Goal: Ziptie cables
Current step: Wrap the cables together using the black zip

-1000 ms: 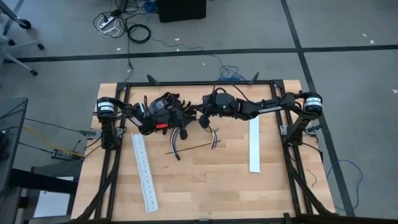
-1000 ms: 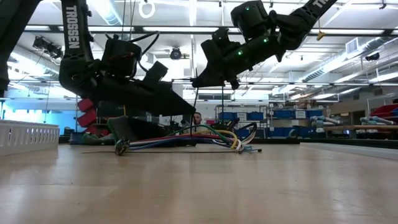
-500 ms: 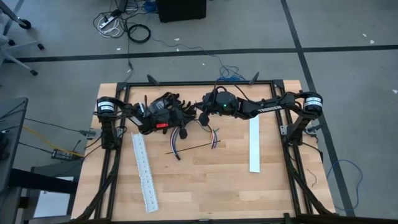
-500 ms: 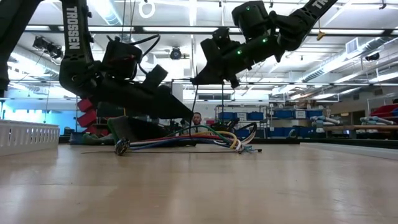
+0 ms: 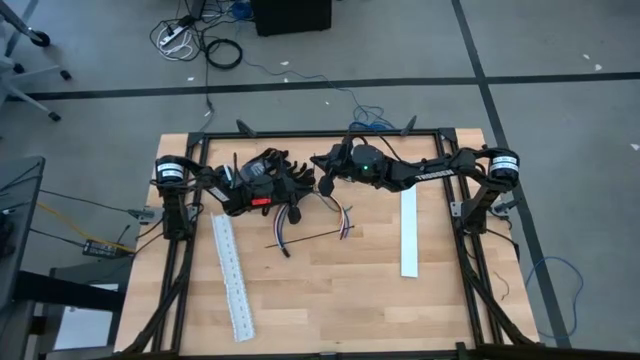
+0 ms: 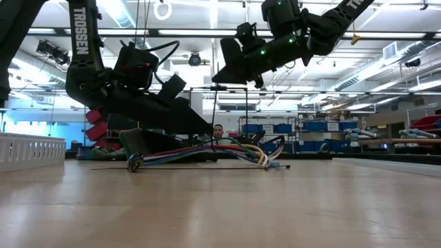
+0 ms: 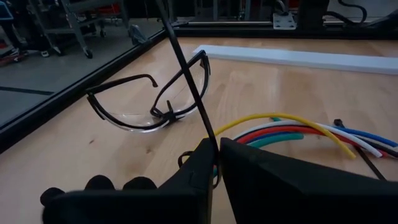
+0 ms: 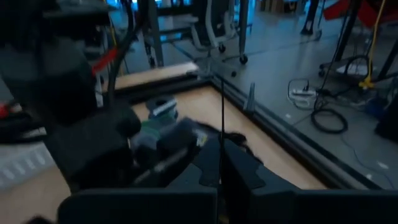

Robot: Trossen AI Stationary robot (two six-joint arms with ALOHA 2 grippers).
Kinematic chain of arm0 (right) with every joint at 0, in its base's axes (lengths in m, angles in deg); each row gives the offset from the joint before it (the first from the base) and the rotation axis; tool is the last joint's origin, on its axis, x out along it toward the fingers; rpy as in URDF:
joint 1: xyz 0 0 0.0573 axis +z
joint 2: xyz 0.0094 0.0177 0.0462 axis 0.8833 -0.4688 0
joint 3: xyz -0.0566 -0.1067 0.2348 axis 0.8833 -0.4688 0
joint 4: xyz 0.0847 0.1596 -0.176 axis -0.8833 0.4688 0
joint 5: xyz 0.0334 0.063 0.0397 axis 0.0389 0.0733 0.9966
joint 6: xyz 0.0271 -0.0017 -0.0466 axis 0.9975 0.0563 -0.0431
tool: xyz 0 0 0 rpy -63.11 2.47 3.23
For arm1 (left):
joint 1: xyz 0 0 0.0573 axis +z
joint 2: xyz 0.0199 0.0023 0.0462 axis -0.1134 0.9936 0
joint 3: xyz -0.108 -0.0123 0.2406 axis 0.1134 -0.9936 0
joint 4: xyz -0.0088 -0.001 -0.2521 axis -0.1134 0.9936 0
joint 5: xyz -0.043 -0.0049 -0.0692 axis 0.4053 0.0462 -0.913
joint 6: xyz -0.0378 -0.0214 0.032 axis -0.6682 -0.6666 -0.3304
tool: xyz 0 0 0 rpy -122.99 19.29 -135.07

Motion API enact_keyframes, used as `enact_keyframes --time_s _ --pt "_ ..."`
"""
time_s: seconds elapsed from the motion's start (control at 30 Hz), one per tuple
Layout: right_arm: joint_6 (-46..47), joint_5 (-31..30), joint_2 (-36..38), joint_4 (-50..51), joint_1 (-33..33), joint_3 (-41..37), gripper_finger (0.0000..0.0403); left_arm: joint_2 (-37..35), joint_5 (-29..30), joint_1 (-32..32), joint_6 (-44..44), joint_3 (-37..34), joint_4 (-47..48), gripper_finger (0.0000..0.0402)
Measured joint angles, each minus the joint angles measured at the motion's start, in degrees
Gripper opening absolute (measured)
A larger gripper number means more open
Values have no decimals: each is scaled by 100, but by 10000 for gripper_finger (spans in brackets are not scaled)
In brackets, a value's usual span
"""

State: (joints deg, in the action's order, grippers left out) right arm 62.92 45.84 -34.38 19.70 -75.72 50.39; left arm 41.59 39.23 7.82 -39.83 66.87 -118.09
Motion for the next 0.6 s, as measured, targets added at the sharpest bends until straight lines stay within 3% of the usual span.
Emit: enact_keyframes --time_s 0.4,0.6 --pt "-263 -514 49 -528 -106 13 0 16 -45 -7 -2 -11 109 21" --pt "-293 -457 51 -748 -179 15 0 13 -82 -2 6 -9 155 21"
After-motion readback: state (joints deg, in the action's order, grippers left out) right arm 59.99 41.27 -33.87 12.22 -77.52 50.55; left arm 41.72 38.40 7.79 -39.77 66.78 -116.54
